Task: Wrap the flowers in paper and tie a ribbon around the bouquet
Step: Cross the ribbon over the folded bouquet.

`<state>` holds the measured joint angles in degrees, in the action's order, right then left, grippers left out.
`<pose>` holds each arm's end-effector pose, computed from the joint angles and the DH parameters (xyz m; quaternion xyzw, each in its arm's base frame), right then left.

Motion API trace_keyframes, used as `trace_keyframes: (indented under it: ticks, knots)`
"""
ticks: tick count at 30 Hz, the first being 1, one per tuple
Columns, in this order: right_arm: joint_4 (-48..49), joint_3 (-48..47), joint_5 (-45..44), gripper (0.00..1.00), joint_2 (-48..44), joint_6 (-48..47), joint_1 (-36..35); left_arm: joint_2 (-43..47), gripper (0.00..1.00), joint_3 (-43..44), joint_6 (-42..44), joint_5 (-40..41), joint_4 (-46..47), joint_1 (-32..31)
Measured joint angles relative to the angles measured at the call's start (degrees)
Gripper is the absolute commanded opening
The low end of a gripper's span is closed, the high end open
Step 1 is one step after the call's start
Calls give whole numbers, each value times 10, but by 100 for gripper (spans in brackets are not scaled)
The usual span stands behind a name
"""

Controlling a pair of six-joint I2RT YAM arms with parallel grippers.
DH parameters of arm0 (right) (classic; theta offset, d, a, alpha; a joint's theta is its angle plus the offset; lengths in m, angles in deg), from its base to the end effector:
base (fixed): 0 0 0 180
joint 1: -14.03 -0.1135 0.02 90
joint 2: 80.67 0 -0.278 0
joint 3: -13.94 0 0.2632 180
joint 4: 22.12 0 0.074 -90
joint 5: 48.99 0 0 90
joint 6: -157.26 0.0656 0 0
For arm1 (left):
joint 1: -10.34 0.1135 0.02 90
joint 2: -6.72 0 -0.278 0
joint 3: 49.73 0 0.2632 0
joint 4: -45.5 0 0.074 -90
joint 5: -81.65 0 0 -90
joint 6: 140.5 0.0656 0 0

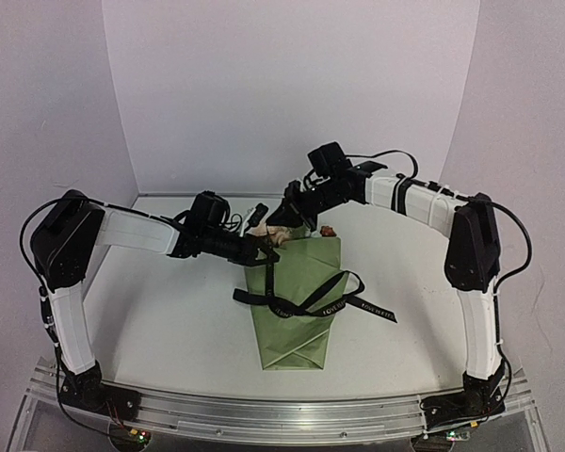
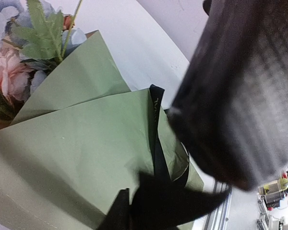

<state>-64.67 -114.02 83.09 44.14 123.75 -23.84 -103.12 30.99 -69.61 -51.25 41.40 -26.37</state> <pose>0.3964 0.3639 0.2783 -0.0149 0.8575 0.5132 0.0330 0.3312 -0.3026 0.1800 0.2971 0.7826 -0.4914 0.2405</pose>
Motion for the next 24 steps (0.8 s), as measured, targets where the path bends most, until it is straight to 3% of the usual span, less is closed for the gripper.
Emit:
trace_keyframes:
  ticks: [1,10,17,24]
  knots:
    - [1,8,-1,18,-1,-1,2,0,1,0,-5,7,0,0]
    - [-8,168,-68,64,-92,-46,17,2,0,-1,-42,119,11,2]
    - [-14,322,-157,69,-261,-118,19,27,0,-6,-75,184,15,16]
    - [-14,429,-190,63,-308,-226,11,33,0,19,-97,216,-24,28]
